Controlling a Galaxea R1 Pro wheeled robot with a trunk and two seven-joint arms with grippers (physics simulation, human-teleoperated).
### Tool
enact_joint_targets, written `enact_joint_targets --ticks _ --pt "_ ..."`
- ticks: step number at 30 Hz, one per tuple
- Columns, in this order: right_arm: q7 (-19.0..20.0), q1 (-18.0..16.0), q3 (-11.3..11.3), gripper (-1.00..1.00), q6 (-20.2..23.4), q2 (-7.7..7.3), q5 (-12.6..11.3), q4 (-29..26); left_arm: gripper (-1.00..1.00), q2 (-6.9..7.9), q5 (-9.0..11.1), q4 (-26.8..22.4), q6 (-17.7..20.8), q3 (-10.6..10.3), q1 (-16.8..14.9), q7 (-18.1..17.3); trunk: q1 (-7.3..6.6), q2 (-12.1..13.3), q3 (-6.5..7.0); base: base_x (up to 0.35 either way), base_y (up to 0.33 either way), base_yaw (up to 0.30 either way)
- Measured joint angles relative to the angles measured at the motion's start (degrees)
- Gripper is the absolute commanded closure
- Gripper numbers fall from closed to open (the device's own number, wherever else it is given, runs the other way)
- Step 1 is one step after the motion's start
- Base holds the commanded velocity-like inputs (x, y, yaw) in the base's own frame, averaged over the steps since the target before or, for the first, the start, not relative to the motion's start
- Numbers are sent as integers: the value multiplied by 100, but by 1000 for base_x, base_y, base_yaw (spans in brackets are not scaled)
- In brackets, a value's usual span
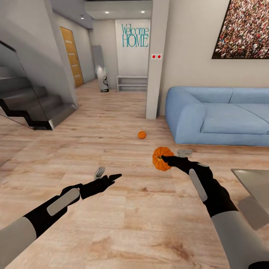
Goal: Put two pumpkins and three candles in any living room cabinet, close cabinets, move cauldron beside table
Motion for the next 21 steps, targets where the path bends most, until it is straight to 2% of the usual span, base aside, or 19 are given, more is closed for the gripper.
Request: enact_joint_targets --ticks 21 --pt "26 12 -12 100 28 -7 8 -298 -100 0 -2 11 0 5 0 0 0 0 0 337 0 -2"
